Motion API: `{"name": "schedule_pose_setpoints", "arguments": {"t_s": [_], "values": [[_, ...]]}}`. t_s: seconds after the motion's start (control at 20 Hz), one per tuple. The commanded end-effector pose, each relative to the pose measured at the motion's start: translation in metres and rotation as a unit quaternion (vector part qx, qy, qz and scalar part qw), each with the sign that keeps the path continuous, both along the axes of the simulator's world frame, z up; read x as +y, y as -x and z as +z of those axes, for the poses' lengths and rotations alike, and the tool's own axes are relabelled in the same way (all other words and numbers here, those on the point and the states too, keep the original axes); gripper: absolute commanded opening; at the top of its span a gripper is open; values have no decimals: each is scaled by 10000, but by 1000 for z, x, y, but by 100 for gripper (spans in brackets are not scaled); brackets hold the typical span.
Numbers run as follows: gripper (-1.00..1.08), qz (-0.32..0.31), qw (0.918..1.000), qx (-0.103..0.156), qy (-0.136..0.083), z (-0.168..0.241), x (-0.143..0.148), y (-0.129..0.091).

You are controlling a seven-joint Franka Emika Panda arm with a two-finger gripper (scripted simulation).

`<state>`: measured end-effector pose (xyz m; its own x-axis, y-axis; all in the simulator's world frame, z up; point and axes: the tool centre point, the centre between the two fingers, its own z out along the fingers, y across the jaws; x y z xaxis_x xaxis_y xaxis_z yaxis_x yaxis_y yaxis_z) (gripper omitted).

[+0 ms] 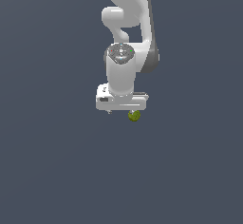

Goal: Pick up the object and move it to a goal position.

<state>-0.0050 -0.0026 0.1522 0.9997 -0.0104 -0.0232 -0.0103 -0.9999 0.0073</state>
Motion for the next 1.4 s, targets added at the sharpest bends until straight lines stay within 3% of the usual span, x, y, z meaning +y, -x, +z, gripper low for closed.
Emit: {"name": "schedule_pose_setpoints", "arguments": {"t_s": [0.0,0.55,1.35], "values": [[100,0,10000,0,0,0,0,0],[100,-76,10000,37,6,-1,-27,-1],[100,-635,9980,-20,5,-23,11,19]]}}
